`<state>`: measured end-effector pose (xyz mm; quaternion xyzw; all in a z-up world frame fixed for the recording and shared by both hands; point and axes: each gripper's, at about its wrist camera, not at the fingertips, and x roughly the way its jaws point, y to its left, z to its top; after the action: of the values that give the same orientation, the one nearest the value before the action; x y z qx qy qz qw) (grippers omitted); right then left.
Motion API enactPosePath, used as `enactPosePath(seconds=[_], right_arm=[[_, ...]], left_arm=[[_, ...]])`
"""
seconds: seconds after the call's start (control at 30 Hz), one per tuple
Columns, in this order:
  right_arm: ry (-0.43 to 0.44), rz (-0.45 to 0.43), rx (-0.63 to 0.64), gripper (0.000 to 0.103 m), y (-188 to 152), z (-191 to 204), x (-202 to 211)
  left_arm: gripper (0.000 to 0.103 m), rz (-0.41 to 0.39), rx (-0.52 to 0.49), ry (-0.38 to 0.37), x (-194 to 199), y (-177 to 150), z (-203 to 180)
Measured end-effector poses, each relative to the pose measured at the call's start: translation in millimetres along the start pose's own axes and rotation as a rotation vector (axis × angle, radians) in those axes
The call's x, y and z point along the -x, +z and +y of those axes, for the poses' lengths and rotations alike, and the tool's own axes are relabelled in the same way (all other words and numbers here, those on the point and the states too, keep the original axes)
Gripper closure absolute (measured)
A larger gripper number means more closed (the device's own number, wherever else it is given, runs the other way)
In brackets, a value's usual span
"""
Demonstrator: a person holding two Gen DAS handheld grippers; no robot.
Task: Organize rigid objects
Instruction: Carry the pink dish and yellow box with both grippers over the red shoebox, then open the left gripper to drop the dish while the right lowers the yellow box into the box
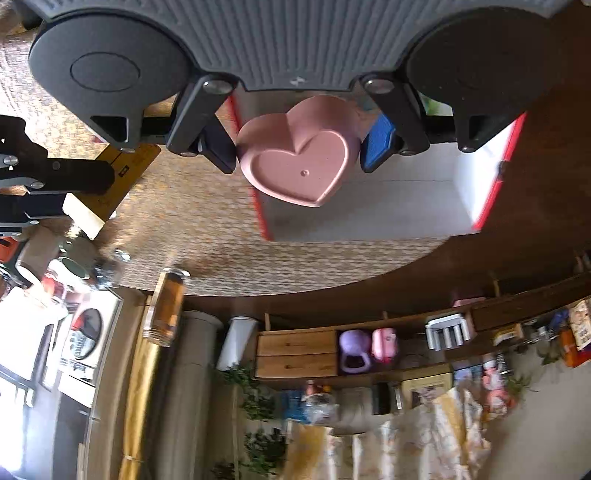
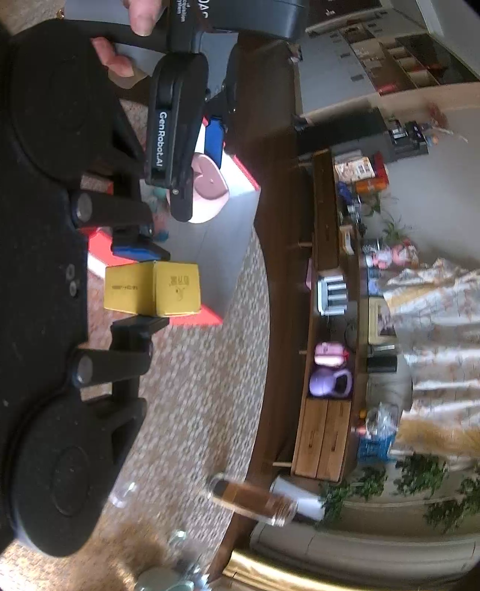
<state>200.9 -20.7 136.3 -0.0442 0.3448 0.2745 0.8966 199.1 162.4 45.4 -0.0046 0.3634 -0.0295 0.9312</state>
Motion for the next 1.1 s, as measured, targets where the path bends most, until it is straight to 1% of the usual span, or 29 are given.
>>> enactPosePath(seconds=[0.2, 0.3, 0.5, 0.63, 0.77, 1.1], right_arm=[[0.033, 0.031, 0.047, 0.075, 11, 31, -36], [0.043, 0.051, 0.065, 0.075, 14, 44, -55], [0.055, 0.107, 0.096, 0.075, 13, 67, -90], [0.071, 0.141, 0.110, 0.075, 9, 77, -111], [0.086, 0.177, 0.122, 0.075, 2, 84, -130], [0.094, 0.236, 0.134, 0.075, -9, 90, -162]], left_arm=[[0.029, 0.011, 0.023, 0.078, -9, -3, 47], [0.029, 0.026, 0.048, 0.118, -19, -4, 68], [0.029, 0.073, 0.072, 0.170, -47, -8, 101], [0.029, 0.107, 0.088, 0.187, -68, -9, 113], [0.029, 0.133, 0.088, 0.205, -87, -10, 116], [0.029, 0.185, 0.059, 0.195, -122, -6, 115]])
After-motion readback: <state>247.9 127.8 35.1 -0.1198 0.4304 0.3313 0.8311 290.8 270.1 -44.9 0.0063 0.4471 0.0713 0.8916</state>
